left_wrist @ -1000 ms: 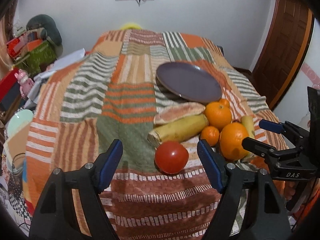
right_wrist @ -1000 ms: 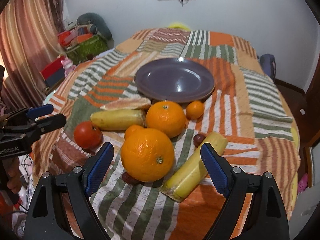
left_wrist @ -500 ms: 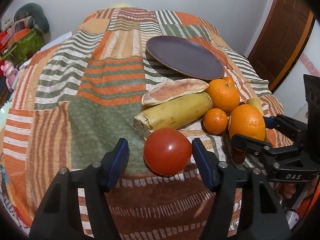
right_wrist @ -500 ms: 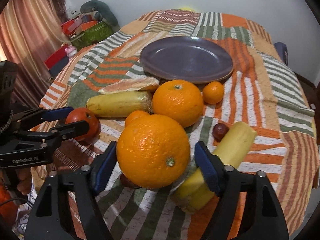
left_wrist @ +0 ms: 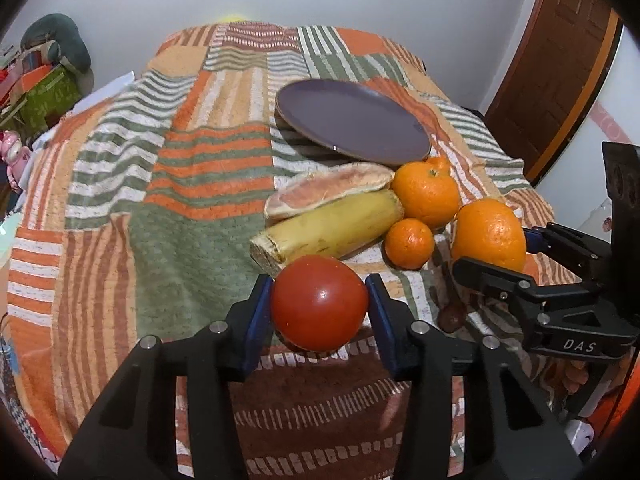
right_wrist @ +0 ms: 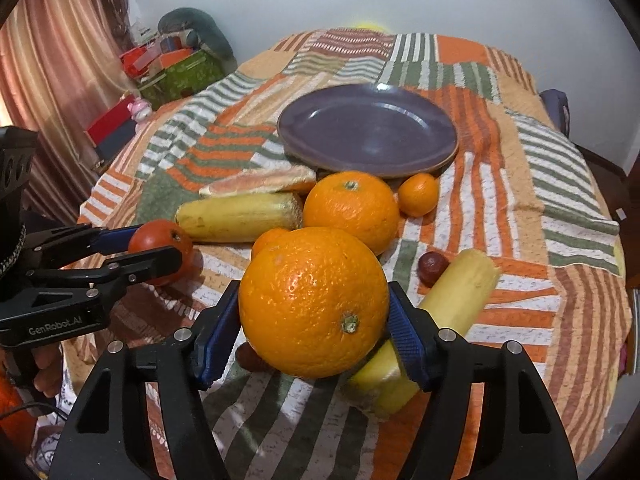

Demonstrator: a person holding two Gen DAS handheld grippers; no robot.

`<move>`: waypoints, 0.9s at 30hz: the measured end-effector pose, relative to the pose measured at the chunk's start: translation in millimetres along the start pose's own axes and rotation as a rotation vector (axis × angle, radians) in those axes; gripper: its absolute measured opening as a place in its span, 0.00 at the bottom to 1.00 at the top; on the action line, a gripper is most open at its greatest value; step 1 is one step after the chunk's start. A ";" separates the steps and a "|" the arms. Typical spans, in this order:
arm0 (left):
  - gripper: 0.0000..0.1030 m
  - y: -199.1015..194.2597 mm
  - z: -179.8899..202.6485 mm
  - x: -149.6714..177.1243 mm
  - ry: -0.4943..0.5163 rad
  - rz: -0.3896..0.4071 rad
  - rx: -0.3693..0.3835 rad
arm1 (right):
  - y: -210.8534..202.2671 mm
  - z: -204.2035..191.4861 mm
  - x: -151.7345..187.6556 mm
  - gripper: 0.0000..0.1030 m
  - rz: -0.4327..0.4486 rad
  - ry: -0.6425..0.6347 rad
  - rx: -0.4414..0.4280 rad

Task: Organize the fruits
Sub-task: 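Carry tomato and orange onto the purple plate and open both grippers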

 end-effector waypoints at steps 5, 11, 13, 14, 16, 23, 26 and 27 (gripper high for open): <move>0.45 -22.9 -0.5 -15.7 0.003 0.059 -0.018 | -20.7 1.7 -13.7 0.64 0.064 0.013 0.007; 0.45 -49.3 0.9 -42.9 0.016 0.145 -0.037 | -45.5 4.6 -35.8 0.64 0.150 0.012 0.023; 0.45 -55.8 2.1 -52.6 0.023 0.170 -0.044 | -53.1 4.5 -45.0 0.64 0.180 0.004 0.030; 0.45 -59.1 1.8 -57.6 0.025 0.183 -0.049 | -55.6 4.2 -48.1 0.64 0.192 0.001 0.034; 0.45 -65.1 0.8 -66.8 0.027 0.206 -0.059 | -61.9 4.0 -56.2 0.64 0.221 -0.007 0.041; 0.45 -76.6 -7.2 -99.0 0.028 0.272 -0.093 | -74.1 6.1 -83.4 0.64 0.299 -0.020 0.062; 0.45 -76.2 -10.9 -109.4 0.027 0.286 -0.098 | -76.1 7.0 -96.6 0.64 0.327 -0.027 0.065; 0.45 -75.1 -12.1 -113.4 0.026 0.291 -0.098 | -76.4 6.7 -100.3 0.64 0.335 -0.030 0.066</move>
Point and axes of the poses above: each gripper's, at about its wrist camera, not at the fingertips, and y roughly the way its jaws point, z to its right, x to its underside, the point moved 8 cm from there along y, roughly the way its jaws point, and after that the axes turned 12 degrees about y, right-handed, at the moved point
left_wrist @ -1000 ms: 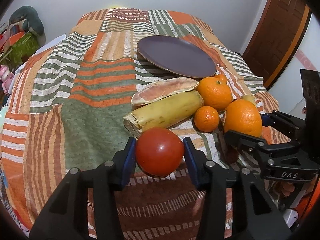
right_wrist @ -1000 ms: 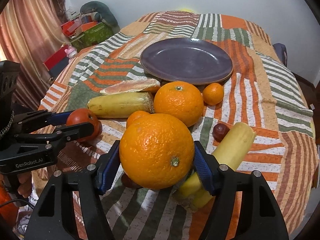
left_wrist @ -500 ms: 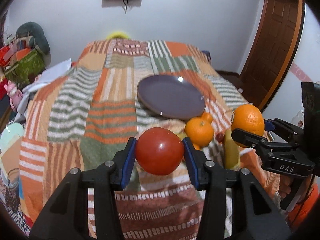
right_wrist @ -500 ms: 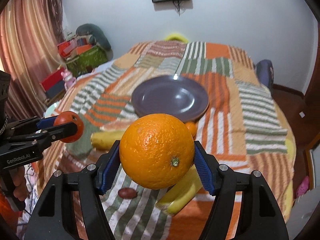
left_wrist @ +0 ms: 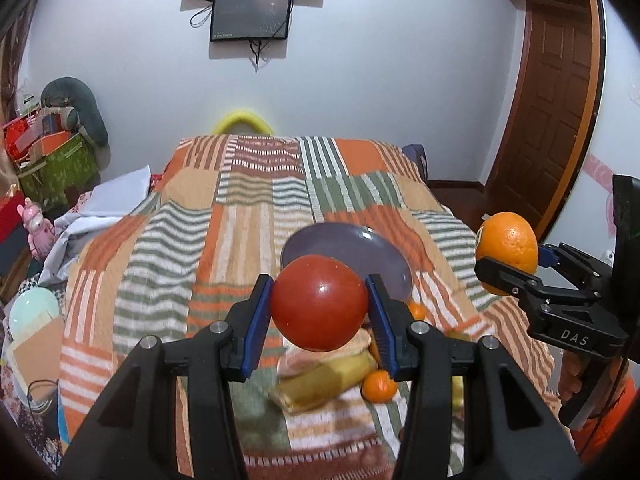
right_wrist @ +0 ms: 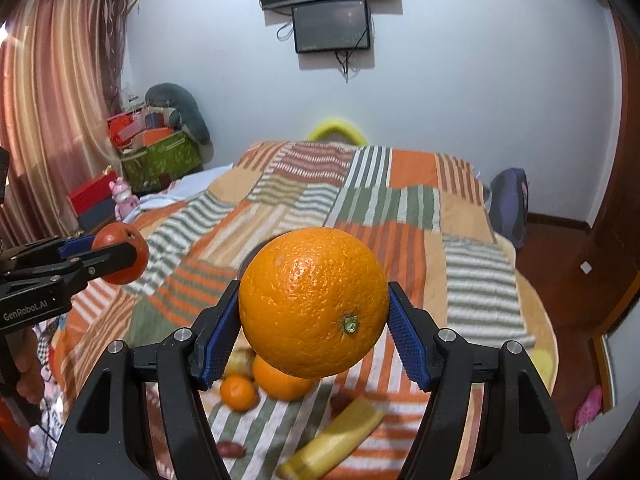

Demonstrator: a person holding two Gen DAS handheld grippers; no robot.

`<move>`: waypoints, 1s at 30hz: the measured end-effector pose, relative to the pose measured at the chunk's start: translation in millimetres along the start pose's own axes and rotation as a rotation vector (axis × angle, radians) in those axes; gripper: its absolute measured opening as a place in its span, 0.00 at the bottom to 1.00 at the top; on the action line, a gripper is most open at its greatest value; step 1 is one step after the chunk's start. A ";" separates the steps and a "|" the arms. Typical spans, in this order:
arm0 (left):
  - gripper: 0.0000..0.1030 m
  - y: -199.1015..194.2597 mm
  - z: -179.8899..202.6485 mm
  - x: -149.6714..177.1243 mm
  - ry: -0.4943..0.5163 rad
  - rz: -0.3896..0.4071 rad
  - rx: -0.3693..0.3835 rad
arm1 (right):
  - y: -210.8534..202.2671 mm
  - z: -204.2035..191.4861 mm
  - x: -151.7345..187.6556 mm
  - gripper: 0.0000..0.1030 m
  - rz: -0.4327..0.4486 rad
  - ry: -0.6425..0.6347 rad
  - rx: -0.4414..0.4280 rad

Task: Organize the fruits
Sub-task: 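Carry tomato and orange onto the purple plate and open both grippers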

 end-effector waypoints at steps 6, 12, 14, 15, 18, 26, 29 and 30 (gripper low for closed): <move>0.45 19.1 -3.5 -19.6 -0.003 0.019 0.004 | 14.0 3.4 -21.4 0.64 0.037 -0.015 0.018; 0.45 48.5 -8.6 -29.5 -0.005 0.002 0.007 | 36.5 14.7 -34.2 0.64 0.038 0.003 0.034; 0.45 58.9 -10.3 -31.0 -0.006 -0.006 0.006 | 43.2 17.3 -35.3 0.64 0.034 0.001 0.044; 0.45 63.5 -10.7 -31.6 -0.005 -0.011 0.006 | 48.2 19.3 -35.9 0.64 0.030 0.001 0.051; 0.45 81.9 -15.0 -33.7 -0.015 -0.028 0.009 | 62.0 24.8 -37.1 0.64 0.016 0.001 0.062; 0.45 128.9 -22.5 -33.2 -0.037 -0.079 0.032 | 101.8 36.6 -34.1 0.64 -0.057 -0.007 0.083; 0.45 146.3 -24.7 -31.7 -0.043 -0.101 0.043 | 114.9 38.0 -32.3 0.64 -0.082 -0.009 0.082; 0.45 151.6 -25.0 -31.0 -0.043 -0.108 0.045 | 120.2 37.6 -30.4 0.64 -0.096 -0.009 0.078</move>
Point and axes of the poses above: each gripper's, at about its wrist camera, not at the fingertips, and y roughly the way its jaws point, z to its right, x to its underside, the point moved 8 cm from there along y, roughly the way its jaws point, and after that the axes turned 12 degrees about y, right-handed, at the moved point
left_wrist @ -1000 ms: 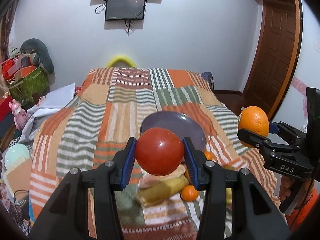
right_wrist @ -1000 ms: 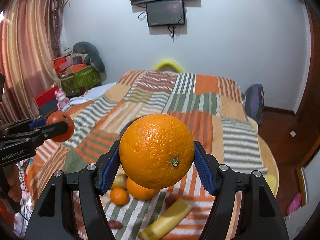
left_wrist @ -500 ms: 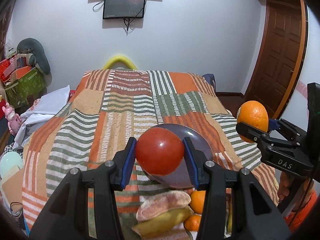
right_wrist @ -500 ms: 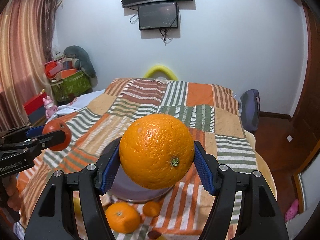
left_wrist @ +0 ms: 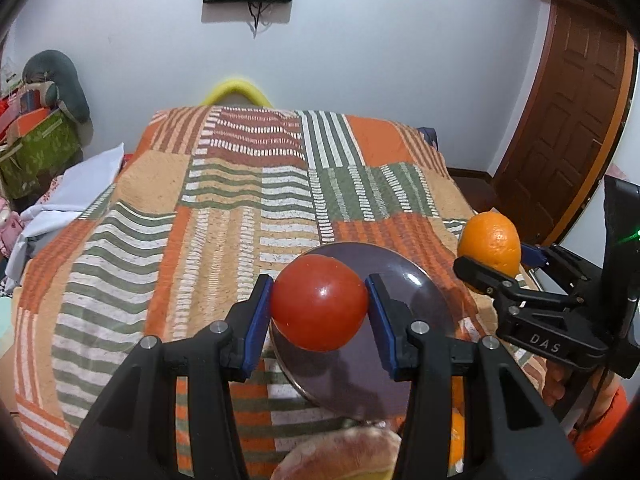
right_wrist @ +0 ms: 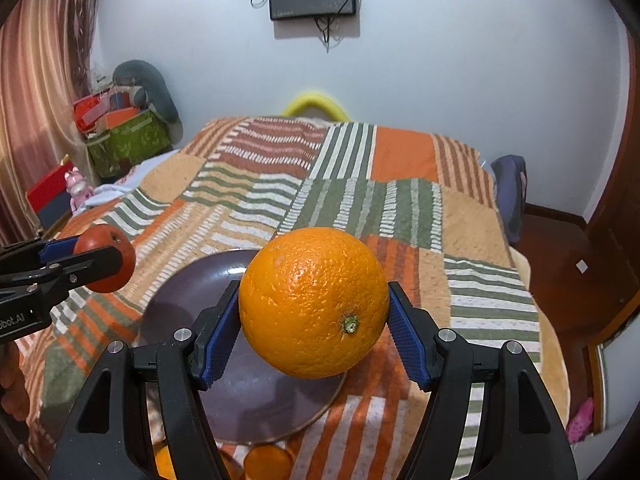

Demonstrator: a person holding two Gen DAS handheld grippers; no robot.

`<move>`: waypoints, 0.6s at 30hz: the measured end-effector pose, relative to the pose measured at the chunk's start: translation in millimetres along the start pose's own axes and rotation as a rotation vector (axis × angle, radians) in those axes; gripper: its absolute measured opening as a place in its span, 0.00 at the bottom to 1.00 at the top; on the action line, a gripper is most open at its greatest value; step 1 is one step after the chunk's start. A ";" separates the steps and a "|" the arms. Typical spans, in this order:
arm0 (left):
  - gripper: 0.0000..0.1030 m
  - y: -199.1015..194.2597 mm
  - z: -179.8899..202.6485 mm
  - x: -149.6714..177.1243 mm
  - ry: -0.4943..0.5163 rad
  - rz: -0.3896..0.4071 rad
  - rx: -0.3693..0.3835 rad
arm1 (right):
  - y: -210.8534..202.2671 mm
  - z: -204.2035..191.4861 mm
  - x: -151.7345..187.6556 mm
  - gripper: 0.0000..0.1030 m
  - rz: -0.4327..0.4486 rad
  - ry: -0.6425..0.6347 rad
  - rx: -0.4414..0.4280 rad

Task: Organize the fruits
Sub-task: 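Carry tomato and orange onto the purple plate and open both grippers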

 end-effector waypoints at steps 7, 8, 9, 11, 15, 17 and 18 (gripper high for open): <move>0.45 42.4 -5.1 8.0 0.010 -0.086 0.019 | 33.6 0.8 8.6 0.64 -0.084 0.003 -0.015; 0.45 48.2 -6.0 9.9 0.008 -0.098 0.025 | 38.7 0.6 10.7 0.64 -0.101 -0.001 -0.017; 0.45 52.9 -6.5 11.5 0.005 -0.109 0.031 | 42.3 0.4 11.7 0.64 -0.113 -0.005 -0.017; 0.45 61.6 -7.1 14.6 0.003 -0.128 0.040 | 51.0 -0.6 14.9 0.64 -0.142 -0.027 -0.011; 0.45 71.8 -5.0 19.0 0.011 -0.153 0.042 | 63.1 -2.5 19.3 0.64 -0.190 -0.044 -0.016; 0.45 76.2 -4.0 20.5 0.012 -0.164 0.046 | 68.2 -2.0 21.0 0.64 -0.210 -0.046 -0.020; 0.45 77.4 -3.5 21.1 0.013 -0.167 0.048 | 69.8 -2.1 22.4 0.64 -0.220 -0.052 -0.018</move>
Point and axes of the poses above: each gripper's, at about its wrist camera, not at the fingertips, and y roughly the way its jaws point, z to its right, x to its underside, the point moved 8 cm from there along y, roughly the way its jaws point, and after that the axes turned 12 degrees about y, right-handed, at the moved point
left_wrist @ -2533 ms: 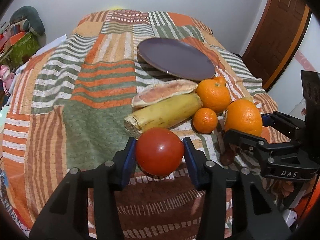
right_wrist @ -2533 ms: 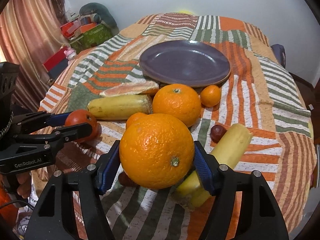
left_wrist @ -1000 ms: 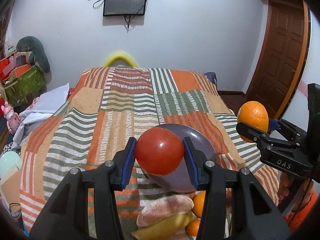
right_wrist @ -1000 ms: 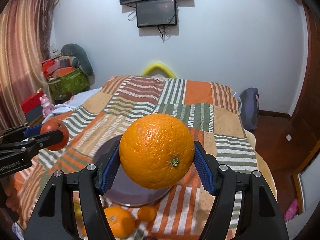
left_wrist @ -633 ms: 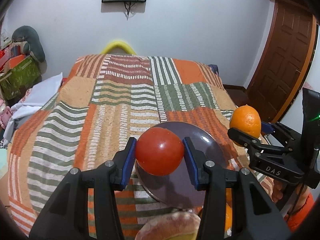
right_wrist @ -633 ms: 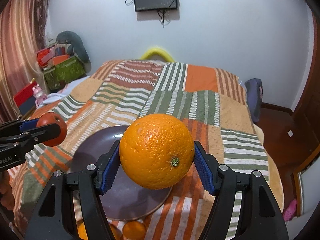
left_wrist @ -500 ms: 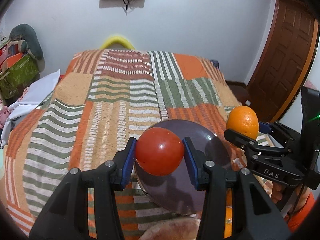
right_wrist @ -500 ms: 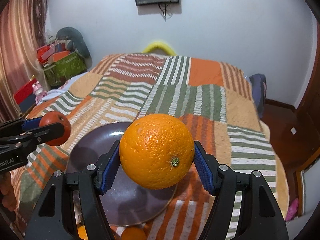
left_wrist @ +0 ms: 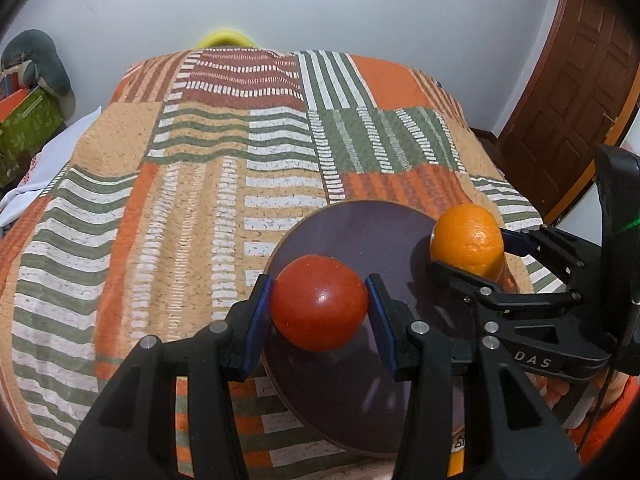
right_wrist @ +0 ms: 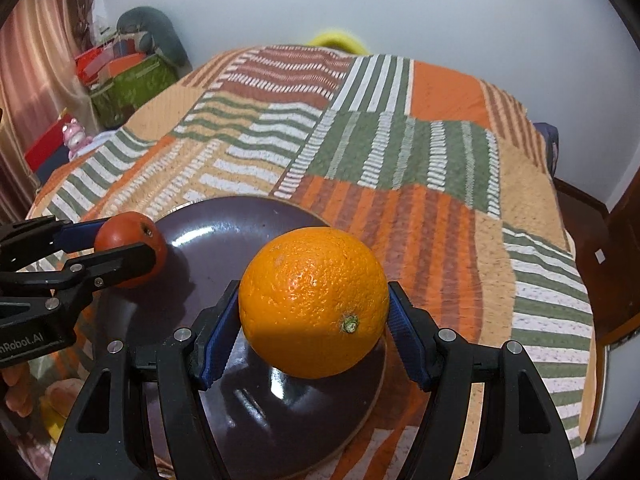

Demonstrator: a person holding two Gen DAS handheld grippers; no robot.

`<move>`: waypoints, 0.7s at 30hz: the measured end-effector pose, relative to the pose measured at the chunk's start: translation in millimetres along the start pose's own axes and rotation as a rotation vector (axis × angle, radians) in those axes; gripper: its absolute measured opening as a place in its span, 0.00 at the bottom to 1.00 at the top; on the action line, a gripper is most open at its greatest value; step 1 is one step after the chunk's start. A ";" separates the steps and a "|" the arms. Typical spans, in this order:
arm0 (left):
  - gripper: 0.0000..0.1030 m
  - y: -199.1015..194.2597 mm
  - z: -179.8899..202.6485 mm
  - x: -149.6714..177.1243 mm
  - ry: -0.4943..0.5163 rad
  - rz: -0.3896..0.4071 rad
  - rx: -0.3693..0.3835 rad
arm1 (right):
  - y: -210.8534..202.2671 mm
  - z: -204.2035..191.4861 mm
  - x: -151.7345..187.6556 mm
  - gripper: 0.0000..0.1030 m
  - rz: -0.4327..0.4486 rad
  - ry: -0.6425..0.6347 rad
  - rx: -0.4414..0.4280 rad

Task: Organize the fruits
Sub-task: 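Carry tomato and orange onto the purple plate and open both grippers, then withdraw both grippers from the plate back toward the fruit pile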

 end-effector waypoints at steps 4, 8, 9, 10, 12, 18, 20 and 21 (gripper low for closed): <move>0.45 5.1 -1.4 1.2 -0.008 -0.012 -0.004 | 7.1 1.4 2.9 0.65 -0.035 -0.009 0.005; 0.47 8.9 -4.1 2.4 -0.015 -0.020 -0.007 | 6.8 2.9 2.6 0.65 -0.039 -0.003 0.002; 0.48 8.8 -4.6 2.2 -0.018 -0.019 -0.004 | 6.5 2.0 3.0 0.65 -0.038 -0.005 0.000; 0.54 8.2 -4.5 1.8 -0.023 -0.016 0.005 | 5.0 1.3 3.4 0.65 -0.037 -0.007 -0.008; 0.64 4.8 -6.3 0.0 -0.033 -0.003 0.000 | 1.3 0.4 2.6 0.71 -0.029 -0.006 -0.010; 0.65 -10.1 -7.9 -2.9 -0.038 0.022 -0.017 | -23.5 0.3 -3.9 0.80 0.048 -0.030 0.014; 0.65 -19.4 -6.5 -2.6 -0.033 0.034 -0.025 | -30.9 -1.3 -5.3 0.80 0.063 -0.027 0.012; 0.65 -24.3 -5.4 -2.5 -0.027 0.041 -0.031 | -35.4 -2.0 -5.5 0.80 0.070 -0.025 0.010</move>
Point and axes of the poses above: each gripper's, at about its wrist camera, not at the fingertips, and y roughly the way its jaws point, z to its right, x to its underside, the point moved 8 cm from there along y, roughly the way its jaws point, and after that the axes turned 12 degrees about y, right-handed, at the moved point
